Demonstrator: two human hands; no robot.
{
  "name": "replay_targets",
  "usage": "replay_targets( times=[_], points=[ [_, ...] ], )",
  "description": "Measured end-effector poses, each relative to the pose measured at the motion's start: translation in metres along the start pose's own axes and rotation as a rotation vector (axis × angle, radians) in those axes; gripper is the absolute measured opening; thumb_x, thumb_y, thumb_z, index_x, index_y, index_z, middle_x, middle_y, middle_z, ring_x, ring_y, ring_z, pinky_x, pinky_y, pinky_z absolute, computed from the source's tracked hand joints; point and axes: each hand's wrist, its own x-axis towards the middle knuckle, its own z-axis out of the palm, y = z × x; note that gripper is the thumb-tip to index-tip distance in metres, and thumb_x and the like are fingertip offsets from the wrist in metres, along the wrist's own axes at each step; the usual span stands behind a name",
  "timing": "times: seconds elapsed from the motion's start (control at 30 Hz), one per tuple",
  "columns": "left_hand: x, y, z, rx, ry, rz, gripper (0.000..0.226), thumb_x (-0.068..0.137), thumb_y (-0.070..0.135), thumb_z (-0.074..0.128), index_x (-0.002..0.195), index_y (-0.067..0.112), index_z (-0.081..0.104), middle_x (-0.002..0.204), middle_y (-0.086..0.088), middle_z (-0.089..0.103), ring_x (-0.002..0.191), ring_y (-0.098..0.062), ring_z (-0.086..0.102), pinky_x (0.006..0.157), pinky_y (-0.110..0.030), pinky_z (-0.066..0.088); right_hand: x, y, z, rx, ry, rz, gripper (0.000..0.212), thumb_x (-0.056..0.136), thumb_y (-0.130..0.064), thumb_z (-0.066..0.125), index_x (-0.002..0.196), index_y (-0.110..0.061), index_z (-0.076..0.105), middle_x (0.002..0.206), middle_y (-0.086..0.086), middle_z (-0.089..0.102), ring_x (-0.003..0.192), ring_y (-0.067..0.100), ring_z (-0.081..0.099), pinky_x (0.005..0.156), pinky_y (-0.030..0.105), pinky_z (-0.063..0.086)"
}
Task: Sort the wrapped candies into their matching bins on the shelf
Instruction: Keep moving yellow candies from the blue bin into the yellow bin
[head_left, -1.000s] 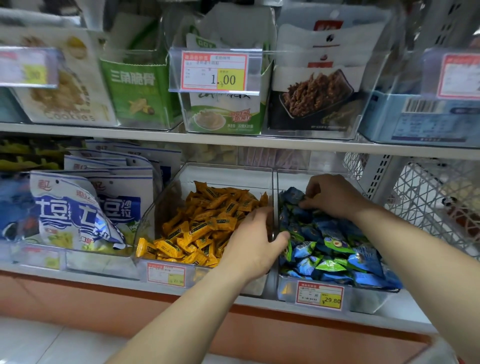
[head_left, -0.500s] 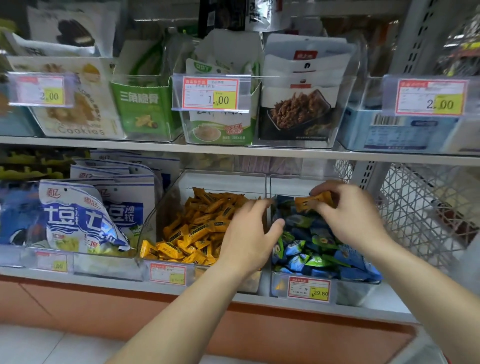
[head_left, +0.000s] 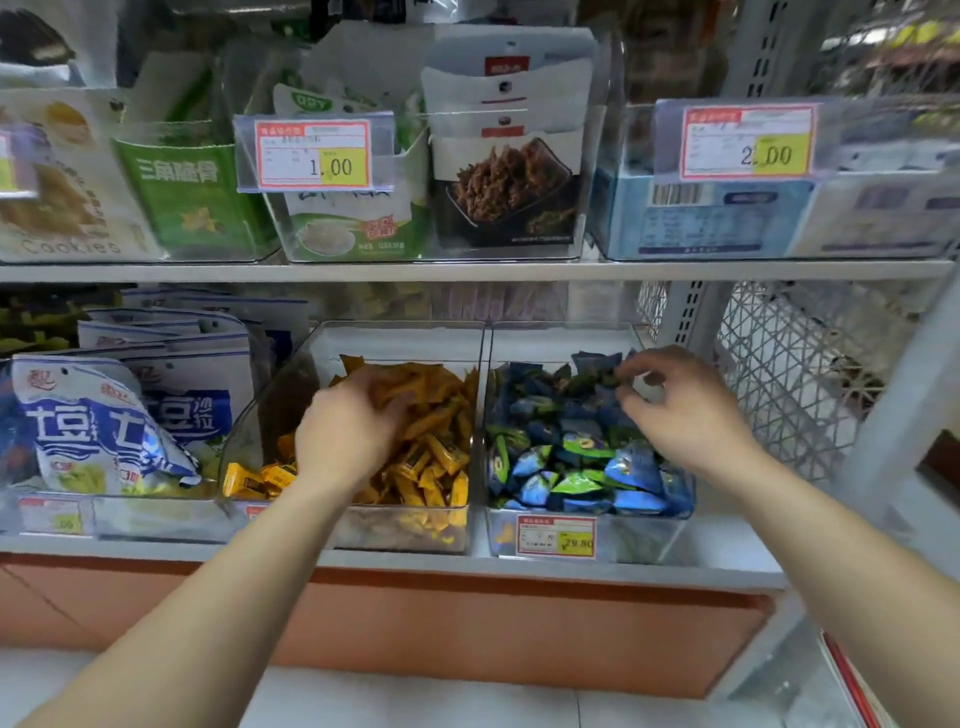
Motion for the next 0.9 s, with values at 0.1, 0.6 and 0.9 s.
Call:
replay_targets(
  times=[0.1, 0.6, 0.9],
  points=[
    [0.003, 0.006, 0.002, 0.077, -0.004, 0.003, 0.046, 0.093, 0.045, 0.062, 0.131, 0.019, 0.060, 0.116, -0.010, 0.069, 0.102, -0.031, 0.066, 0.080, -0.038, 0.054, 0.001, 0.021, -0.005, -0.176, -0.007, -0.017, 0.031, 0.088, -0.026, 0.066, 0.119, -0.020, 0.065, 0.121, 0.007, 0.057, 0.114, 0.028, 0.052, 0.091, 0.034, 0.043],
    [0.019, 0.156, 0.119, 0.148, -0.728, 0.667, 0.069, 0.085, 0.064, 0.055, 0.147, 0.046, 0.031, 0.148, 0.005, 0.050, 0.127, -0.020, 0.051, 0.102, -0.036, 0.045, -0.004, 0.075, 0.001, 0.107, -0.117, -0.028, 0.039, 0.095, -0.026, 0.057, 0.135, -0.027, 0.055, 0.127, -0.003, 0.062, 0.085, 0.008, 0.055, 0.068, 0.016, 0.035],
    [0.083, 0.139, 0.099, 0.413, -0.724, 0.612, 0.048, 0.092, 0.058, 0.057, 0.134, 0.035, 0.048, 0.132, 0.003, 0.058, 0.110, -0.021, 0.056, 0.084, -0.036, 0.045, -0.003, 0.084, 0.007, 0.102, -0.189, -0.014, 0.047, 0.099, -0.041, 0.049, 0.145, -0.036, 0.040, 0.134, -0.002, 0.058, 0.088, 0.013, 0.054, 0.077, 0.028, 0.035]
  ],
)
